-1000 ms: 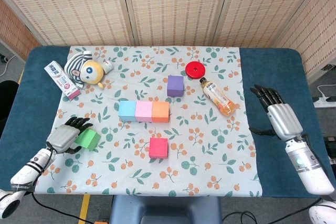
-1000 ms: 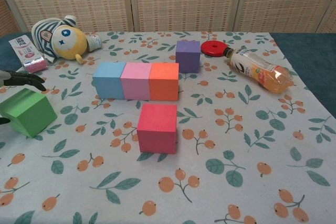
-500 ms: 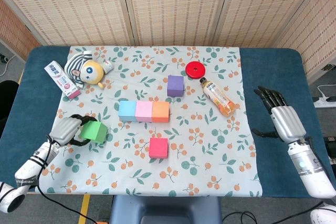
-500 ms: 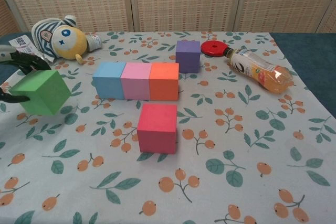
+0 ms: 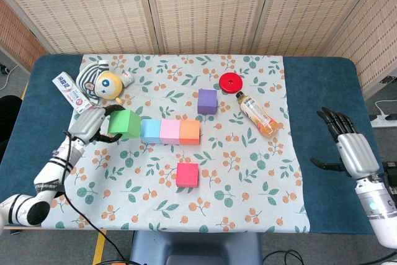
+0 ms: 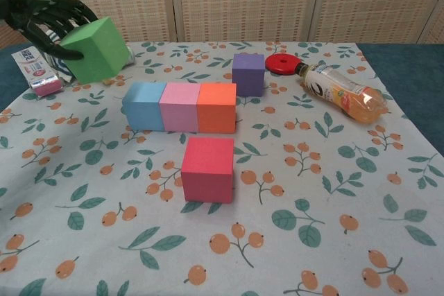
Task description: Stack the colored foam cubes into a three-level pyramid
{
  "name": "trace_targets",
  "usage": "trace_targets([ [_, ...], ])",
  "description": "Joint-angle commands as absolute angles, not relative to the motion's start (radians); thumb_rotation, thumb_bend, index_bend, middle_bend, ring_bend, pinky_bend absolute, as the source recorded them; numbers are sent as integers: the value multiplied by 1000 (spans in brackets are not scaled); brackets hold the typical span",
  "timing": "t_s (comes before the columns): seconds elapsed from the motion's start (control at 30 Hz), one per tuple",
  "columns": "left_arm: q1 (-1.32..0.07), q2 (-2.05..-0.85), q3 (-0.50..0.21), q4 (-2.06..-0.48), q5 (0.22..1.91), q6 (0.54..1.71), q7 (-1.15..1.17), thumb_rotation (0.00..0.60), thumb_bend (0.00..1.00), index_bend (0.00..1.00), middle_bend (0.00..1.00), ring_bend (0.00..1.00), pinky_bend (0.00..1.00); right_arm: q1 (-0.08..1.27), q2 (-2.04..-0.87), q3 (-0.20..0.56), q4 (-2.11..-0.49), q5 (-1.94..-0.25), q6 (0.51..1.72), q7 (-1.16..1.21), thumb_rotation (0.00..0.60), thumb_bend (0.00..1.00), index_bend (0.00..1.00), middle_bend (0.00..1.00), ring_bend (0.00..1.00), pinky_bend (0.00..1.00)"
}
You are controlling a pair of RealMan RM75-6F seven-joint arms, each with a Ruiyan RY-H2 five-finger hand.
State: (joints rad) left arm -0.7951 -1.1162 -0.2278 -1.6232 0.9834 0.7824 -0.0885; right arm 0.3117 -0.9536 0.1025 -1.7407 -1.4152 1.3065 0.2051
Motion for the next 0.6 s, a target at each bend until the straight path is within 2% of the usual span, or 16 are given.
trace_targets([
  [0.03, -938, -1134, -257, -1697, 731, 739, 111, 600, 328, 398, 344, 286, 265, 302, -951, 98, -1732, -1420, 1309, 218, 600, 18, 0, 0, 0, 0],
  [0.37, -1148, -1230, -181, -1727, 329, 891, 449, 600, 329, 322, 279, 236, 288, 289, -956, 98, -1694, -1429, 1299, 266, 600, 18, 0, 0, 0, 0],
  [0.6, -1215, -1306, -178, -1707, 212, 998, 575, 600, 328, 307, 255, 213, 268, 288, -962, 99, -1669, -1441, 1290, 294, 600, 18, 0, 0, 0, 0],
])
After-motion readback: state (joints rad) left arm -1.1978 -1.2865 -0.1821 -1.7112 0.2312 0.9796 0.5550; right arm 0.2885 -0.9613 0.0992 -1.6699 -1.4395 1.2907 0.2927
